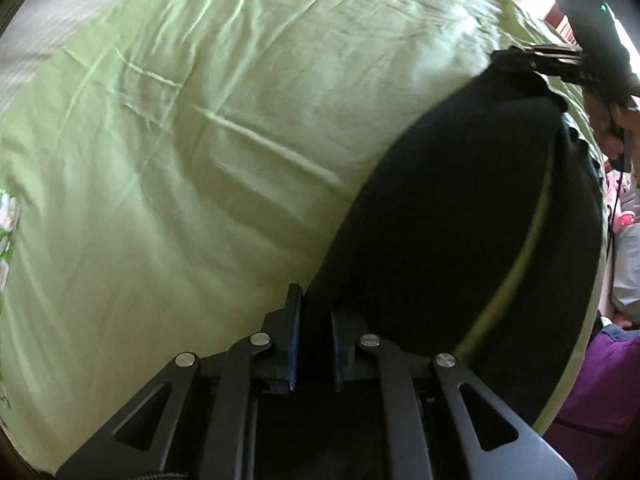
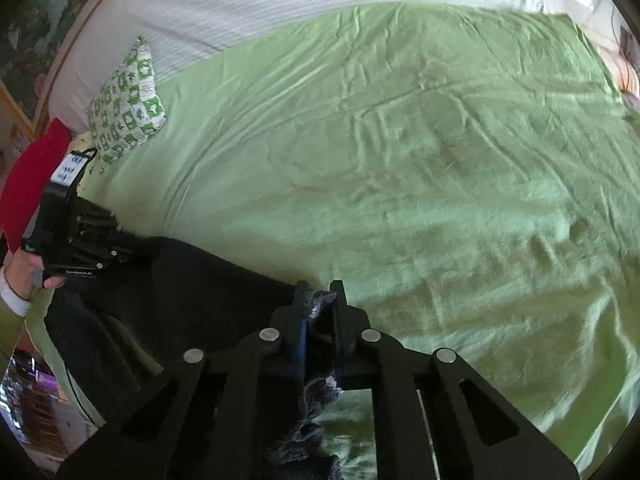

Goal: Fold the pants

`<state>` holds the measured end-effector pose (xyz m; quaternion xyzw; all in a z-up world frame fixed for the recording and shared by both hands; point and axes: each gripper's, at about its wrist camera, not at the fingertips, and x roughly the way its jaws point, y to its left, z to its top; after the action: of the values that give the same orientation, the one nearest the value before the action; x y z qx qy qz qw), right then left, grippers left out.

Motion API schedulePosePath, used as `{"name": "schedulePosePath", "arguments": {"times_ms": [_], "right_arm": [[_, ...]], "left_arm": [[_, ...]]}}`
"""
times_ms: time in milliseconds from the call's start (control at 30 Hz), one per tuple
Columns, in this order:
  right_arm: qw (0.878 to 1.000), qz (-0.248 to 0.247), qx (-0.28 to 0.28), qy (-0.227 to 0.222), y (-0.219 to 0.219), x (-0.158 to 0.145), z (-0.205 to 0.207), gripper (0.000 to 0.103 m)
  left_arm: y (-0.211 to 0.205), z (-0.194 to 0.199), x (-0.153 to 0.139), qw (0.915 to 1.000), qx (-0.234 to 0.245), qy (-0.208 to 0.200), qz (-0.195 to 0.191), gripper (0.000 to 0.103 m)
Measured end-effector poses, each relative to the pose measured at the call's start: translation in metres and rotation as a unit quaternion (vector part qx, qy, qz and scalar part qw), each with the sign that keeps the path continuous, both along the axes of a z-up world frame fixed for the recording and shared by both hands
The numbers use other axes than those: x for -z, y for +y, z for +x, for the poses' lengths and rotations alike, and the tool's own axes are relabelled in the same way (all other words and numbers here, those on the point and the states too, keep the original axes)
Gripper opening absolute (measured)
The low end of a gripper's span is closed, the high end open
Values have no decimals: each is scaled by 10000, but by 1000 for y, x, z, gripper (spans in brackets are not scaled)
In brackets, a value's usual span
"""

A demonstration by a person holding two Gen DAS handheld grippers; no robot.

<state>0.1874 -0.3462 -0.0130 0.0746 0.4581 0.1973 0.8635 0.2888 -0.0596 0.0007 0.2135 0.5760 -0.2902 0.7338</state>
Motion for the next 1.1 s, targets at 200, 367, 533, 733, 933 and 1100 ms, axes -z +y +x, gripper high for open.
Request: {"name": "schedulePosePath", "arguments": {"times_ms": [200,367,533,733,933,1100], "right_arm": [[9985,144,-161,-503,2,-26,-7,9],[9952,232,-389,-870,2,-39,-16,9],[9889,181,-758,-1264,0,-49,-40,9],[9798,136,-1238,-1563,-8,-48,-72,9],[9727,-31,-1634,-1645,-11,-41,-103,9],[9699,-183,-1773,-1656,-14,-43,-126,8]], "left_arm": [[18,-35,-27,9977,-410,-74,-540,9],[21,-73,-44,9944,-609,-182,-845,8],[25,-112,-60,9886,-800,-190,-1261,8],[18,-147,-58,9810,-1070,-146,-1614,8],[25,-173,-64,9752,-1166,-152,-1876,8],[22,-187,-66,9742,-1167,-60,-1931,8]]}}
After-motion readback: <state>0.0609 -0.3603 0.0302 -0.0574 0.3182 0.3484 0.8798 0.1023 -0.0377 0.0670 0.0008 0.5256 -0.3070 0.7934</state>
